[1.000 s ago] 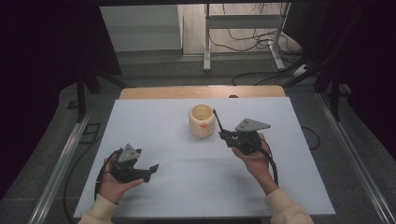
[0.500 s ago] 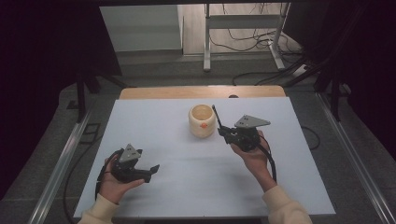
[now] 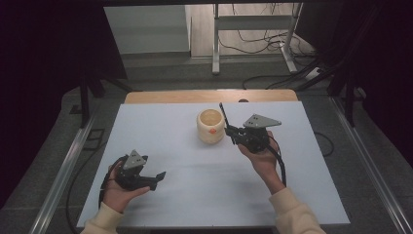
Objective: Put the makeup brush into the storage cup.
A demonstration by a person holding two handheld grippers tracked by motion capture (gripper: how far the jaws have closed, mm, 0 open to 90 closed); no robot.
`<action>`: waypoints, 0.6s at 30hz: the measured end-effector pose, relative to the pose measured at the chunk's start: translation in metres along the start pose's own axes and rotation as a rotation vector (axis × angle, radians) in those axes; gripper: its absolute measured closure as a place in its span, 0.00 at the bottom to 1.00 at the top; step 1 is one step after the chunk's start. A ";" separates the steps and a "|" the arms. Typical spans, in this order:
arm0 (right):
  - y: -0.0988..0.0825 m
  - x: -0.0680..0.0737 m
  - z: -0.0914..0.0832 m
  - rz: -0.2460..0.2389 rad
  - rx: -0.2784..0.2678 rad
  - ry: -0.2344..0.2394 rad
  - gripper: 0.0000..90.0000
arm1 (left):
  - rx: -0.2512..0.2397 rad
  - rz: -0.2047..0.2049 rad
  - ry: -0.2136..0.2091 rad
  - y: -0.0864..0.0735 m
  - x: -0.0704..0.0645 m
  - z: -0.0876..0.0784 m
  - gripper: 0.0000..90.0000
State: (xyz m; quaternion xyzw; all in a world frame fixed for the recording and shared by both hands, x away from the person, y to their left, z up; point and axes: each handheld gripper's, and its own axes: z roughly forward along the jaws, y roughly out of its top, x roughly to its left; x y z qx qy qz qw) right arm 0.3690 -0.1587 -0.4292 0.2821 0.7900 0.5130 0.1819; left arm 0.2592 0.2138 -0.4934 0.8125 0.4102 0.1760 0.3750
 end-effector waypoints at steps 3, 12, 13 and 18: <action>0.004 0.001 0.001 0.001 -0.008 0.001 0.92 | 0.001 0.000 0.000 0.000 0.000 0.000 0.13; 0.016 0.002 0.005 -0.005 -0.022 0.002 0.92 | 0.002 0.005 -0.001 0.000 0.000 0.000 0.13; 0.017 0.002 0.005 -0.005 -0.025 0.002 0.92 | 0.002 0.004 -0.002 0.000 0.000 0.000 0.13; 0.023 0.001 0.009 -0.003 -0.031 0.002 0.92 | 0.002 0.006 -0.002 0.000 0.000 0.000 0.14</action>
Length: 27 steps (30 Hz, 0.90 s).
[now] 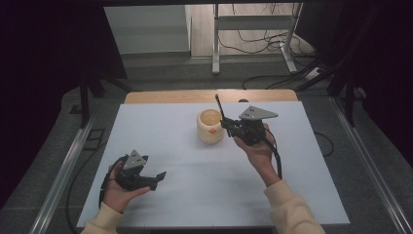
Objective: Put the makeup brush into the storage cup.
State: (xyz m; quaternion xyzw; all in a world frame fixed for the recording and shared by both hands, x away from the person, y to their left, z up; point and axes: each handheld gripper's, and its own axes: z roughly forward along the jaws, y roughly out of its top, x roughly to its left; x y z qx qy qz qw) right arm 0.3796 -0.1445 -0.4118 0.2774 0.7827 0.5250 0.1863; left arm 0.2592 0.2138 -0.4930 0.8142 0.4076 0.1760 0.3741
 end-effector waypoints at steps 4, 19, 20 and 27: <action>0.002 -0.002 0.004 0.006 0.002 -0.002 0.92 | -0.002 -0.002 -0.001 0.000 0.000 0.000 0.14; 0.003 -0.016 0.024 0.041 0.011 -0.023 0.92 | -0.015 -0.012 -0.012 0.000 0.000 -0.001 0.14; 0.003 -0.016 0.025 0.040 0.012 -0.025 0.92 | -0.021 -0.014 -0.009 0.001 0.000 -0.002 0.14; 0.004 -0.019 0.035 0.037 0.022 -0.035 0.92 | -0.013 -0.018 -0.012 0.000 0.001 -0.001 0.14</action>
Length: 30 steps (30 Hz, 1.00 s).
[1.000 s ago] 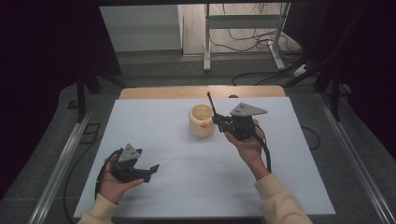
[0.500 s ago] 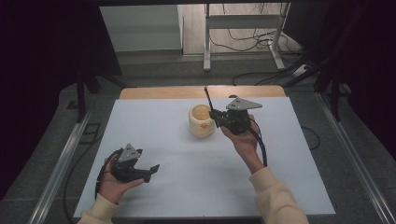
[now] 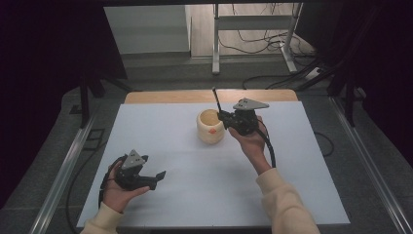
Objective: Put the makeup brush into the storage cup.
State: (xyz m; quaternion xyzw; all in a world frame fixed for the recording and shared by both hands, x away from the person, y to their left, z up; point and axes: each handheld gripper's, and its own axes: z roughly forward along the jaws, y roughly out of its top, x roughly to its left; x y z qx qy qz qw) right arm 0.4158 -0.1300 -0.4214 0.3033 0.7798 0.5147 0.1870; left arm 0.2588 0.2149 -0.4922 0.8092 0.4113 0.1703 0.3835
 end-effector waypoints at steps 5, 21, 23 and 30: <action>0.003 -0.002 0.003 0.018 -0.008 0.007 0.92 | 0.006 -0.001 -0.006 0.000 0.000 0.001 0.14; 0.014 -0.006 0.020 0.039 -0.016 0.005 0.92 | -0.001 -0.013 -0.016 0.000 0.003 0.000 0.14; 0.015 -0.006 0.023 0.045 -0.014 0.004 0.92 | -0.002 -0.014 -0.016 0.000 0.003 -0.001 0.14; 0.016 -0.009 0.031 0.056 -0.017 0.002 0.92 | 0.002 -0.014 -0.016 0.000 0.003 0.000 0.14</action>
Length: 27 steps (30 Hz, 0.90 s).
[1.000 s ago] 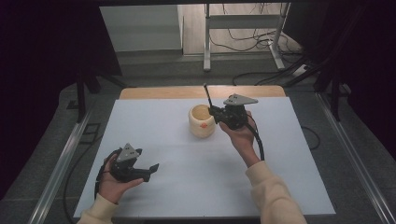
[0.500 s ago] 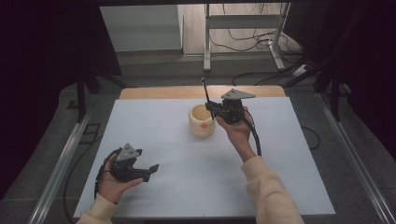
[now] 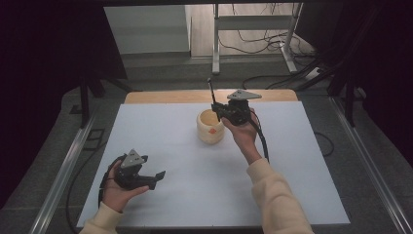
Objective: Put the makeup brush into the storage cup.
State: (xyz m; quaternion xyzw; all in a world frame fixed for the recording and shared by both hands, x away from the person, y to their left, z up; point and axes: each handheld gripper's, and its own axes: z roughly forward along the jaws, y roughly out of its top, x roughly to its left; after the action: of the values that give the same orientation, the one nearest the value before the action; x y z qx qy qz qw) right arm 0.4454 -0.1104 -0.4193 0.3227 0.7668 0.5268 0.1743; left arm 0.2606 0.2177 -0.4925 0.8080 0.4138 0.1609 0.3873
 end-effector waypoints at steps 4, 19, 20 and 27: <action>0.001 -0.002 0.006 0.012 -0.002 0.001 0.92 | 0.001 0.002 0.002 0.000 0.000 0.000 0.14; -0.006 -0.006 0.037 0.056 -0.014 -0.003 0.92 | -0.003 0.004 -0.002 0.002 0.000 0.000 0.14; -0.007 -0.006 0.038 0.059 -0.010 -0.004 0.92 | -0.001 0.007 -0.001 0.002 0.000 -0.001 0.14; -0.013 -0.005 0.042 0.060 -0.011 -0.010 0.92 | -0.001 0.002 -0.002 0.001 0.001 0.000 0.14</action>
State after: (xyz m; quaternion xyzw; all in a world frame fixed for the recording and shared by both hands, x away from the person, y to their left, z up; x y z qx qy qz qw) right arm 0.4711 -0.0878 -0.4483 0.3471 0.7531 0.5344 0.1639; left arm 0.2617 0.2182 -0.4913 0.8082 0.4126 0.1606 0.3882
